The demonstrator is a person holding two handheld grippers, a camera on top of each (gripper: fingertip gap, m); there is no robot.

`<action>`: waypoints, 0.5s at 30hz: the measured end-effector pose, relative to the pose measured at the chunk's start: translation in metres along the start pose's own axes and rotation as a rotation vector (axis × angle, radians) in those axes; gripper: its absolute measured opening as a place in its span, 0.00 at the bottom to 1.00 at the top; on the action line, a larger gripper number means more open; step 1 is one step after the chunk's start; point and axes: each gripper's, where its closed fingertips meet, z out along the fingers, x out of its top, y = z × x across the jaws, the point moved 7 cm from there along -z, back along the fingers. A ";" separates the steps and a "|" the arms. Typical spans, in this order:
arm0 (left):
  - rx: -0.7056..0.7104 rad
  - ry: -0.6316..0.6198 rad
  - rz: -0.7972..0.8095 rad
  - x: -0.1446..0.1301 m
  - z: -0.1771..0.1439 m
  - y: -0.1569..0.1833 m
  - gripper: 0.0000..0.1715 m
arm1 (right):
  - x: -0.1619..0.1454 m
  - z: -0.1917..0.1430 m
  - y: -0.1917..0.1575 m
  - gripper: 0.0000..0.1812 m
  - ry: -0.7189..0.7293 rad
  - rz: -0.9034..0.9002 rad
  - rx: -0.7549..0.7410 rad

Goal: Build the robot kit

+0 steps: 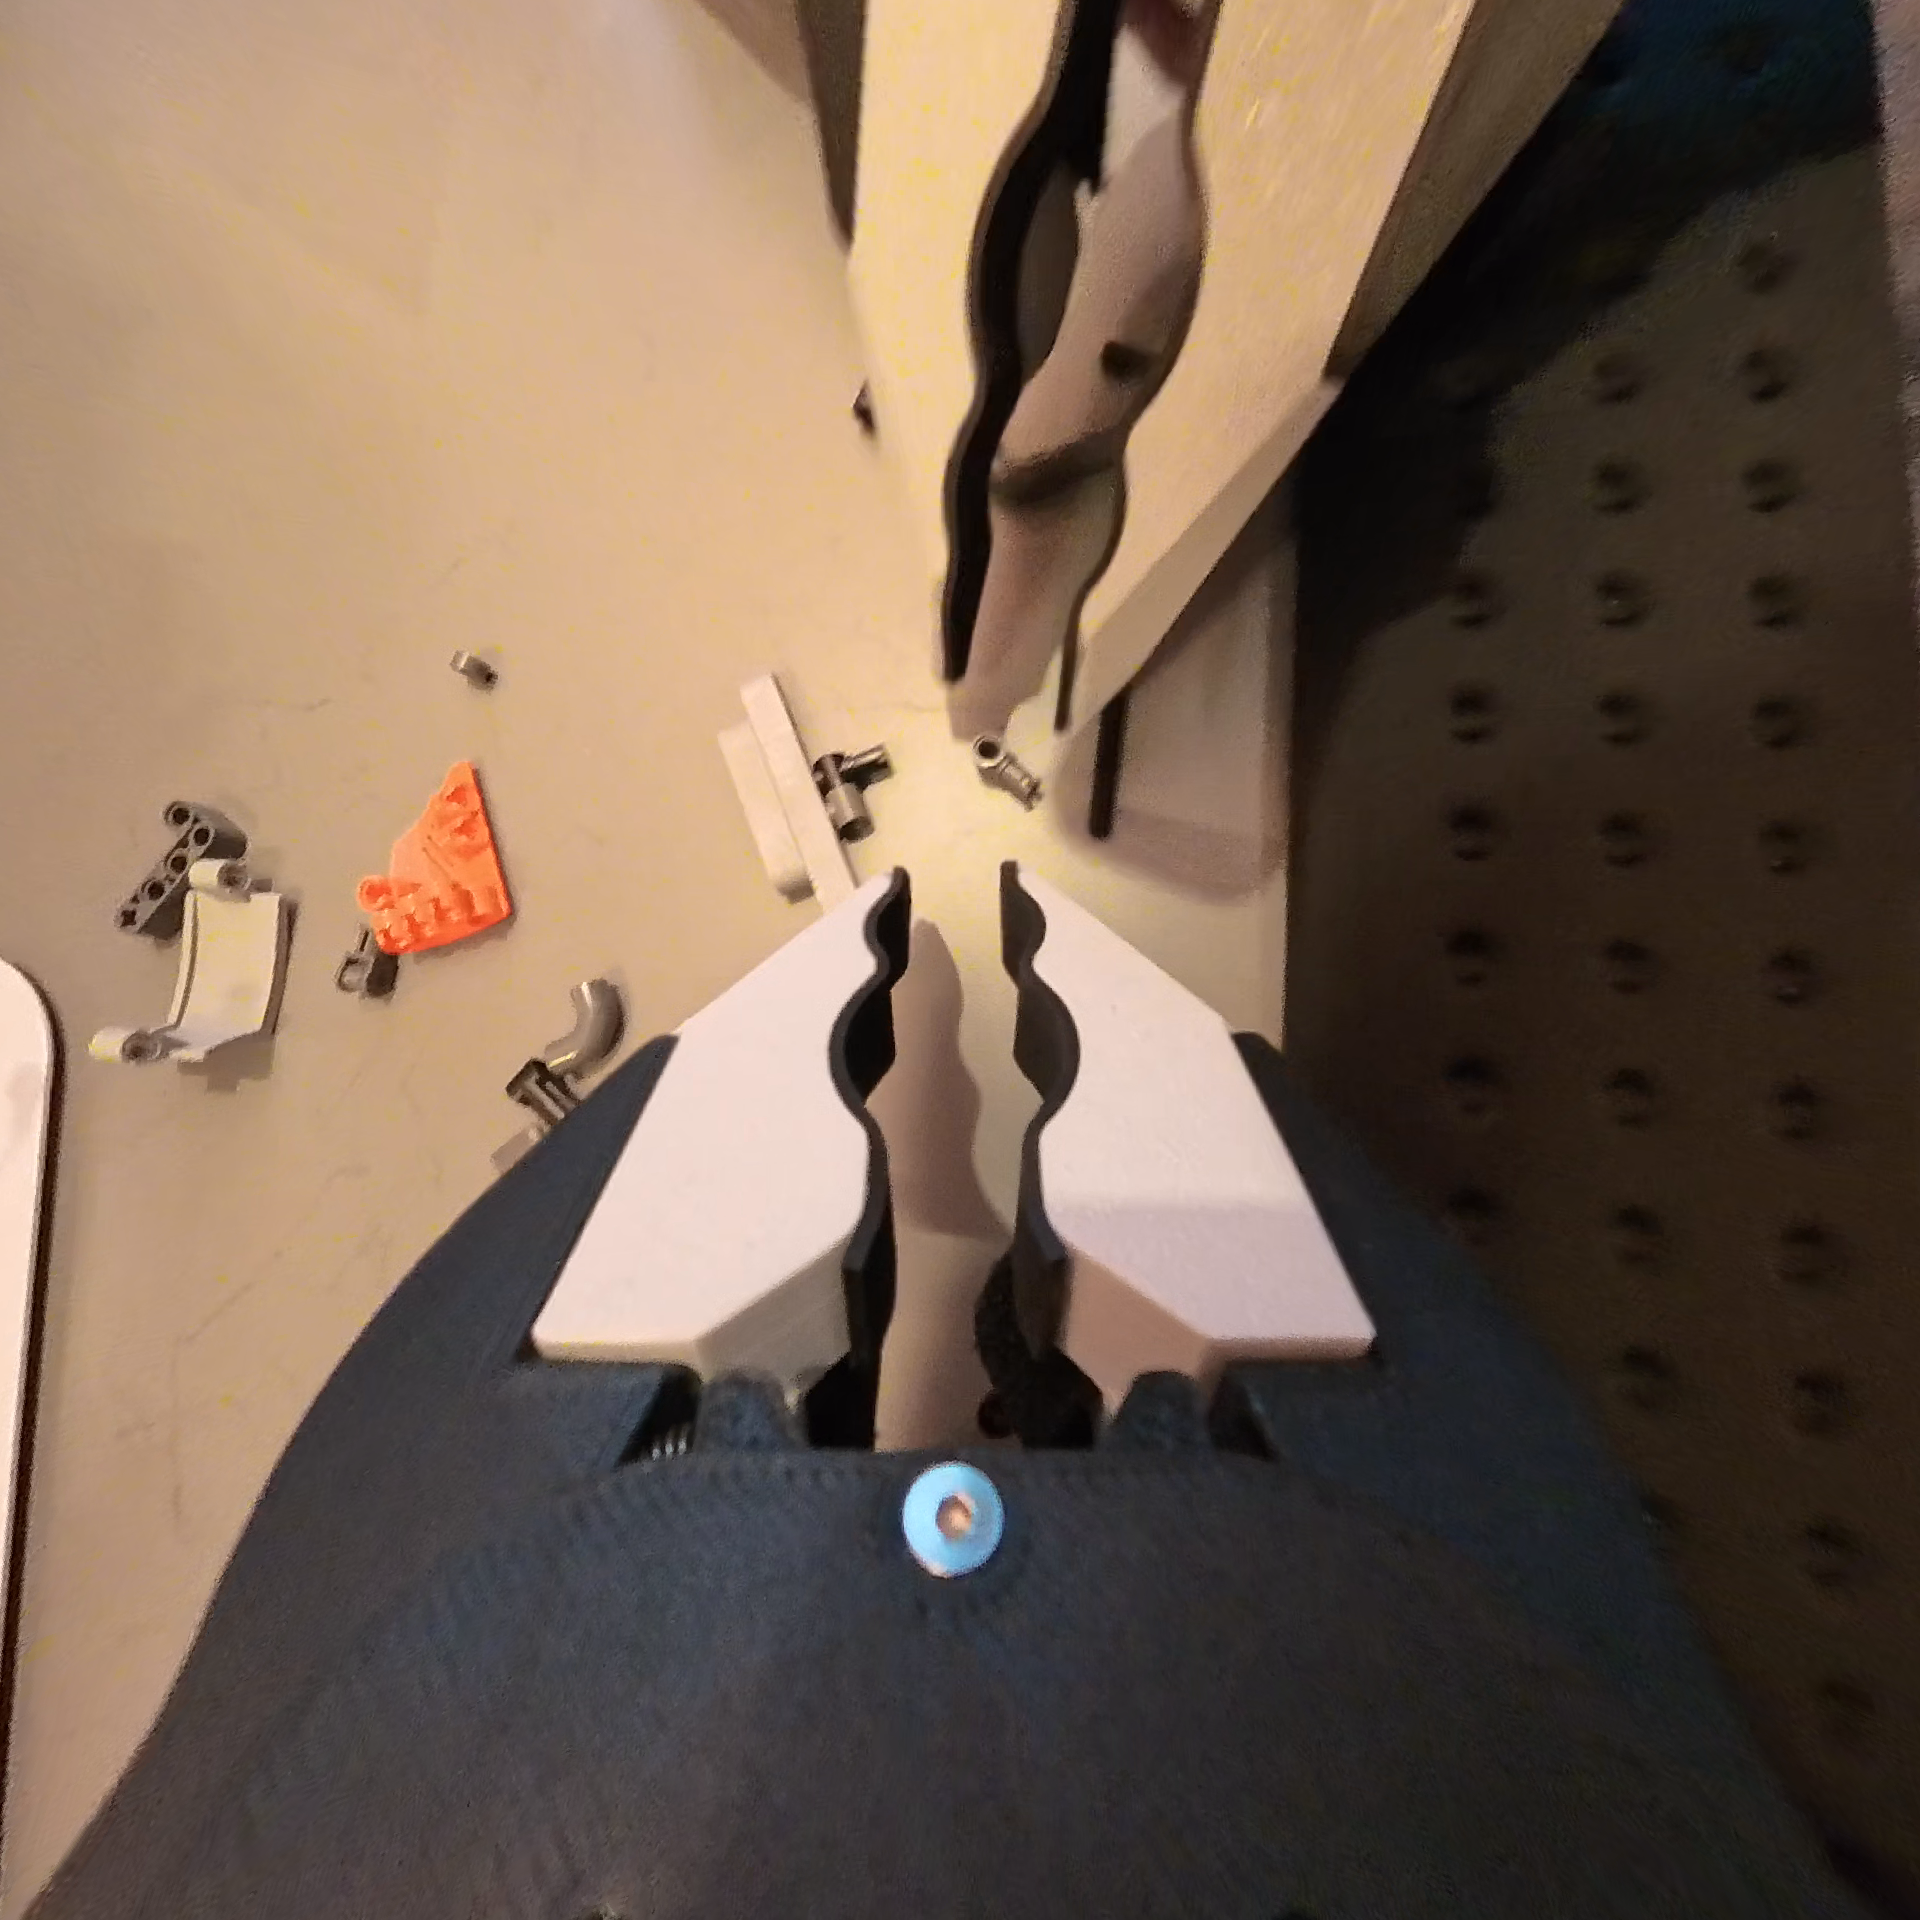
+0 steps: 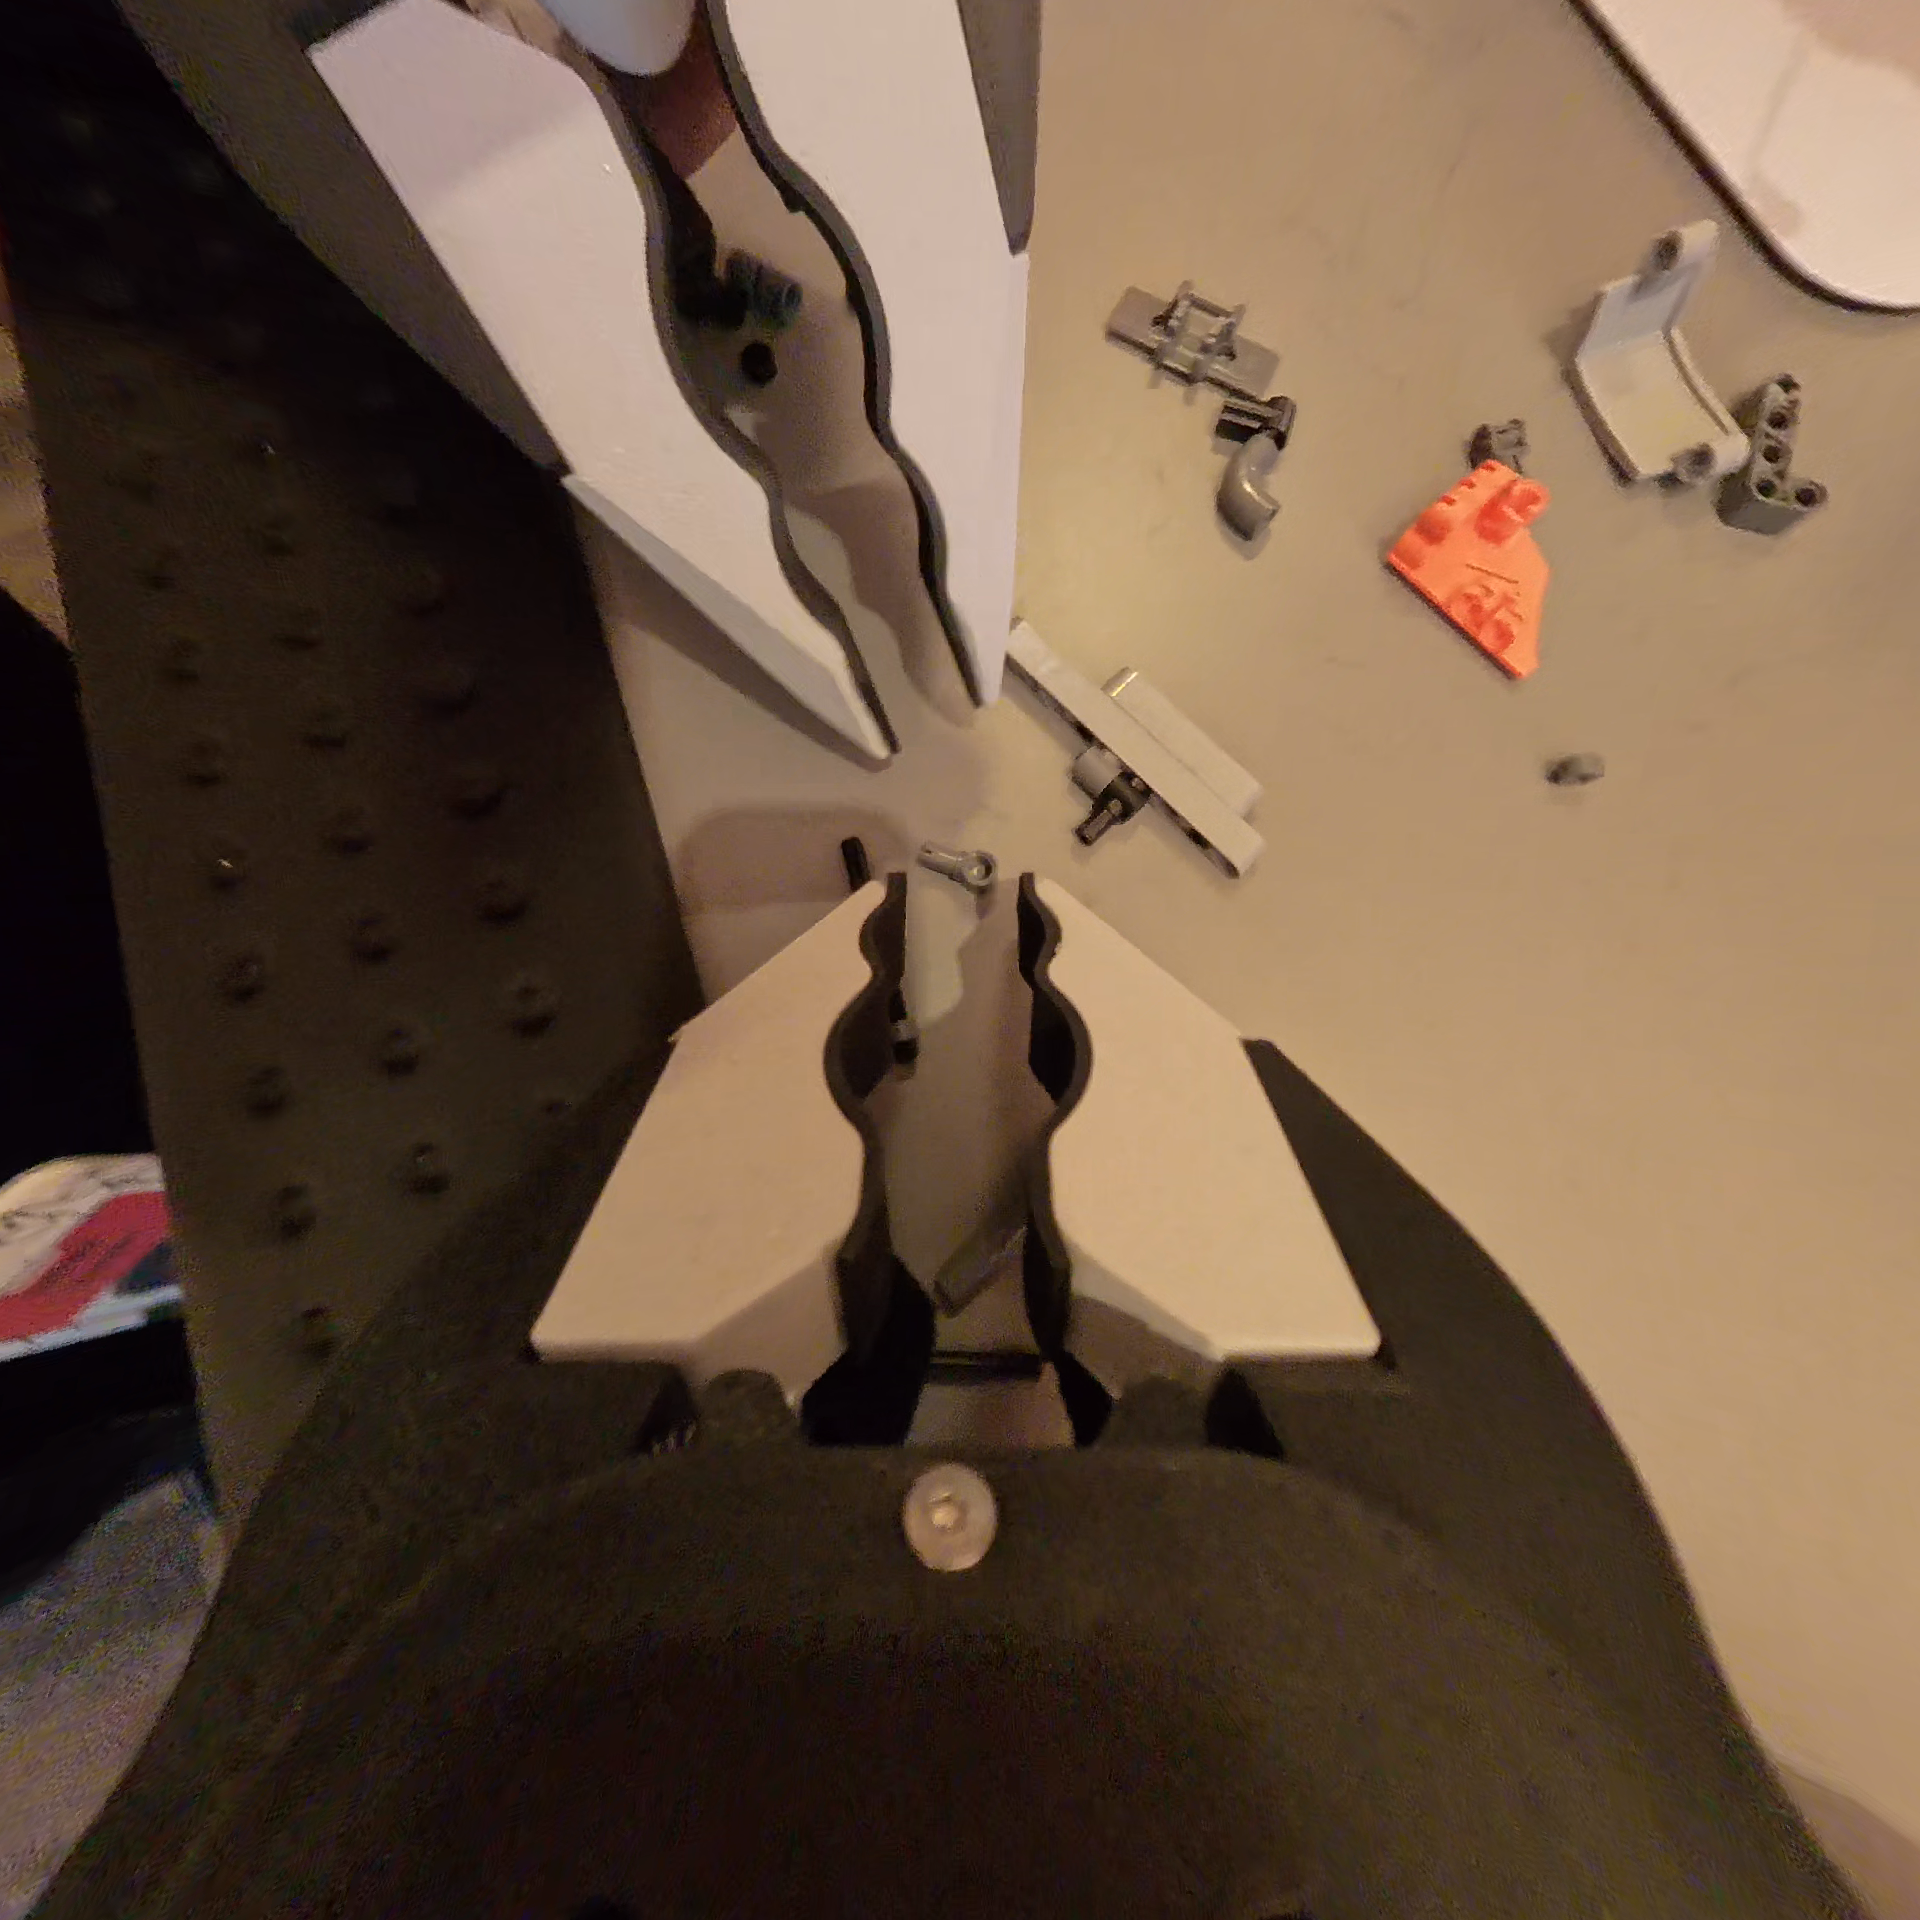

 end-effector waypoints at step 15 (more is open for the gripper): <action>-0.020 0.034 0.058 0.011 0.007 0.009 0.08 | 0.003 0.003 0.009 0.02 0.056 0.171 0.220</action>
